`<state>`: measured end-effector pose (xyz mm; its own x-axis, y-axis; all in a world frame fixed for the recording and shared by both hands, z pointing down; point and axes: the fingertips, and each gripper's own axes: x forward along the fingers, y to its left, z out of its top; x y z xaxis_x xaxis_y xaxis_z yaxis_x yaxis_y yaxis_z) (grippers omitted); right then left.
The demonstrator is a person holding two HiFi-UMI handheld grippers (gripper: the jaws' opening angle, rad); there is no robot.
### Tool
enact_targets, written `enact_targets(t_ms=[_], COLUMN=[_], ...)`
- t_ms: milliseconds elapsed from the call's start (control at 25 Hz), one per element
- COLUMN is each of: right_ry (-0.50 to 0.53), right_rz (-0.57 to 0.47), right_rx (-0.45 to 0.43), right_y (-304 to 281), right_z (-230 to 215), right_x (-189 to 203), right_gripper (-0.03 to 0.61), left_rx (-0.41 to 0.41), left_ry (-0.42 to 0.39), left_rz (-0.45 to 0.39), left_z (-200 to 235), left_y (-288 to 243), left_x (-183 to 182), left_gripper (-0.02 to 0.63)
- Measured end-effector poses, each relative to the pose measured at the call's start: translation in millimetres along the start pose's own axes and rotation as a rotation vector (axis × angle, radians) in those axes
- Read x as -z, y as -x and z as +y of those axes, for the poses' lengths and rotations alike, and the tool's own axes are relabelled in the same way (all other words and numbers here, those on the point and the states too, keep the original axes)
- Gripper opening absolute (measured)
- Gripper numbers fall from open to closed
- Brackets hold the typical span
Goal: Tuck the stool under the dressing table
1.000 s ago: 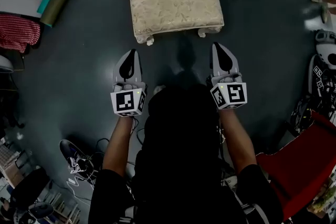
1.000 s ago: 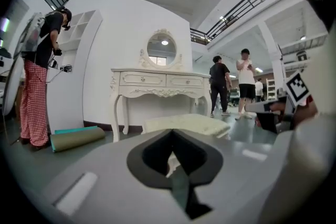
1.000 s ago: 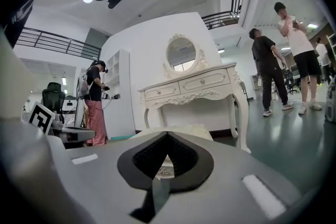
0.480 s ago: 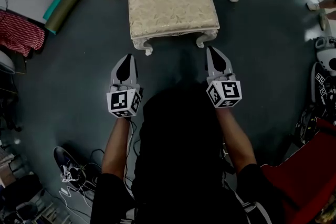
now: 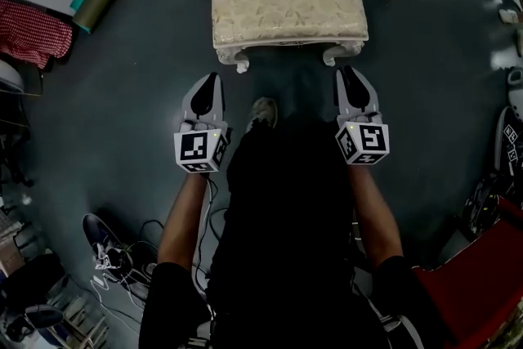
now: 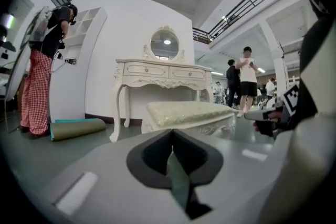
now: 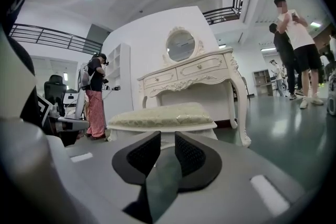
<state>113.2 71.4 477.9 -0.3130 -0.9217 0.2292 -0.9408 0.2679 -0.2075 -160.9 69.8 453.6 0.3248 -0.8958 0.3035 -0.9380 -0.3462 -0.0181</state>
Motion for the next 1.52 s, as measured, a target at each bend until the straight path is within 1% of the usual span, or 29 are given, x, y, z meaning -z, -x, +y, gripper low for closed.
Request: enact_targets(t_ms=[80, 160, 200, 240, 320, 400, 520, 640, 840, 960, 1040, 1120, 1240, 1520], right_ry=[0.002, 0.009, 0.012, 0.014, 0.018, 0.029, 0.046, 0.071, 0.136, 0.154, 0.152, 0.147, 0.167, 0.167], right_rz=[0.018, 0.030, 0.034, 0.036, 0.039, 0.045, 0.056, 0.064, 0.081, 0.095, 0.097, 0.104, 0.125, 0.162], right_rx=[0.011, 0.020, 0.026, 0.032, 0.043, 0.049, 0.058, 0.073, 0.099, 0.093, 0.074, 0.049, 0.025, -0.006], right_y=[-5, -10, -12, -14, -19, -24, -34, -45, -61, -70, -74, -80, -86, -99], right_z=[-2, -3, -5, -8, -14, -19, -26, -38, -56, -62, -63, -64, -64, -75], right_x=[12, 19, 21, 23, 27, 31, 37, 39, 41, 45, 48, 52, 56, 64], right_gripper=[0.124, 0.153, 0.168, 0.181, 0.207, 0.237, 0.309, 0.358, 0.434, 0.456, 0.468, 0.474, 0.480, 0.488], left_rx=[-0.005, -0.012, -0.009, -0.003, 0.005, 0.006, -0.011, -0.016, 0.011, 0.030, 0.049, 0.078, 0.112, 0.134], left_ry=[0.012, 0.032, 0.042, 0.044, 0.033, 0.023, 0.009, 0.013, -0.008, -0.017, -0.008, 0.007, 0.005, 0.006], left_rz=[0.005, 0.025, 0.038, 0.049, 0.067, 0.080, 0.086, 0.086, 0.082, 0.089, 0.093, 0.098, 0.107, 0.131], left_z=[0, 1, 2, 2, 2, 3, 10, 16, 16, 15, 13, 10, 4, 7], left_y=[-6, -13, -17, -23, -32, -41, -52, -65, -84, -92, -96, -100, -106, -119], left_x=[16, 30, 36, 41, 50, 57, 62, 65, 63, 67, 70, 72, 75, 81], left_gripper=[0.009, 0.014, 0.105, 0.180, 0.232, 0.263, 0.324, 0.367, 0.396, 0.402, 0.407, 0.424, 0.430, 0.430])
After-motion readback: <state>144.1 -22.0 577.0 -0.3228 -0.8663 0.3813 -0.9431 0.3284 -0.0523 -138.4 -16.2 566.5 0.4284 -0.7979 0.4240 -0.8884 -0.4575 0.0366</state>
